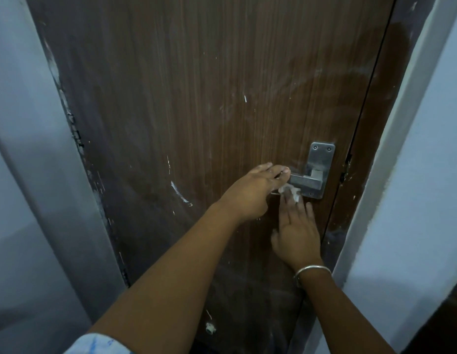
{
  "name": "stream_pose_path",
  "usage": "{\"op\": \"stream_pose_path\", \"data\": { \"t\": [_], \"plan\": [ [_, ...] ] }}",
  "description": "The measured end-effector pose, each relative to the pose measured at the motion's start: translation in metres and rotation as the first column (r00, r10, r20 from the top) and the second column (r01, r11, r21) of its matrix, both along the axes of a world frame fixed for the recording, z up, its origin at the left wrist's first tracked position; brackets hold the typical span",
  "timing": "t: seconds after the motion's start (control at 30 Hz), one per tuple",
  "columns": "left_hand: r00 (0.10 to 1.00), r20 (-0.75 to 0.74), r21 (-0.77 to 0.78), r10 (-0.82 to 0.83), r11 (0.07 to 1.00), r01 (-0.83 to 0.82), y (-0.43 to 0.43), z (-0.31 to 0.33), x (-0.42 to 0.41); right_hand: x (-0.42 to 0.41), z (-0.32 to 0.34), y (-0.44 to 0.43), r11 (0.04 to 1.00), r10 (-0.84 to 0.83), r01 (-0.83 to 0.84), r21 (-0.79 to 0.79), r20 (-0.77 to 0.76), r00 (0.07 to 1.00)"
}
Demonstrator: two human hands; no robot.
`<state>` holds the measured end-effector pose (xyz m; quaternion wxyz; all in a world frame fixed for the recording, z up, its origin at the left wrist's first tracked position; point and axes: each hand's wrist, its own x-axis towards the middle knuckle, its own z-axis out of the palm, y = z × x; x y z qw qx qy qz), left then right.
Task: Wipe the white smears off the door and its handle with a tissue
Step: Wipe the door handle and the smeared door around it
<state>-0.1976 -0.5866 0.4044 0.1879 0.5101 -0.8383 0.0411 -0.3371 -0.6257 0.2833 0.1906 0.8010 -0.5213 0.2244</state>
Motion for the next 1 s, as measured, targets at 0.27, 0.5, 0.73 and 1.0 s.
{"op": "stream_pose_path", "data": {
  "t": [0.27,0.5,0.73,1.0],
  "plan": [
    [1.0,0.003,-0.007,0.006,1.0,-0.006,0.002,0.002,-0.001,0.001,0.007,0.003,0.997,0.067,-0.076,-0.034,-0.219,0.974],
    [1.0,0.004,-0.023,-0.003,1.0,0.003,0.001,-0.002,-0.001,0.022,0.011,0.002,0.99,0.141,-0.142,0.01,-0.198,0.97],
    [0.994,0.103,-0.04,0.023,0.999,-0.019,0.012,0.002,0.002,0.025,0.033,0.007,0.998,-0.067,0.065,0.028,0.097,0.993],
    [0.948,-0.289,-0.1,0.132,0.981,-0.167,0.026,-0.016,0.021,0.042,0.076,-0.015,0.994,-0.068,0.084,-0.074,0.202,0.977]
  ]
}}
